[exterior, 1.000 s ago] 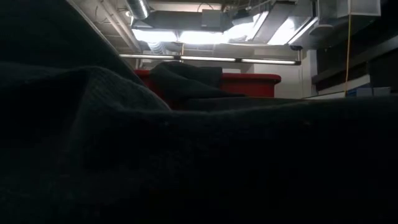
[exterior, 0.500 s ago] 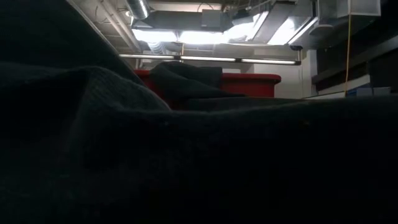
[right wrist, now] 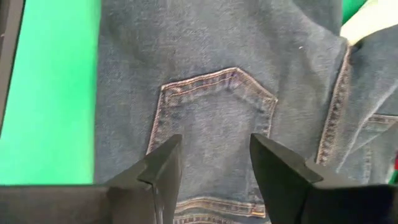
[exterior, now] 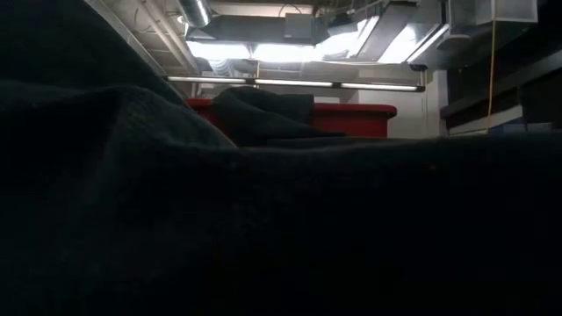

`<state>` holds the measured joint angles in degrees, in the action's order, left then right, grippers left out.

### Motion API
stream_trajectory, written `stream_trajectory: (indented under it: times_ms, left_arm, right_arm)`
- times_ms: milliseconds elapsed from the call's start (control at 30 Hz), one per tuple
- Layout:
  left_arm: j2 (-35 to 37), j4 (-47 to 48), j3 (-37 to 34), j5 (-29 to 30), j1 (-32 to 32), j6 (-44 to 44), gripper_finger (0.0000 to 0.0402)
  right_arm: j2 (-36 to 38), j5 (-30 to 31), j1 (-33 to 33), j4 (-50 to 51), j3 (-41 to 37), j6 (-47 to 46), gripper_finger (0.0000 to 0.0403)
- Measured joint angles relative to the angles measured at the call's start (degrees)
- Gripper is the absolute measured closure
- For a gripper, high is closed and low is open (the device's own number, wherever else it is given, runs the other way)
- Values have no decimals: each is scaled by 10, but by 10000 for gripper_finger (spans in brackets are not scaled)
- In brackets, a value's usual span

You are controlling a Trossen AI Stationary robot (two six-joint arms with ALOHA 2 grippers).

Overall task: Fold Laundry from Bin
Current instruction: Fold the dark blue jeans

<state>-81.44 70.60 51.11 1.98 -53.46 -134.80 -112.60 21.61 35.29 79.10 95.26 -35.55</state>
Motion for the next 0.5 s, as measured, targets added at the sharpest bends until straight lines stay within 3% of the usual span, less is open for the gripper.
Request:
stream_trajectory:
  times_ms: [500]
  left_arm:
    - [0, -147, -140, 1, -10, 1, 230]
  right_arm:
    - [0, 4, 0, 0, 0, -1, 217]
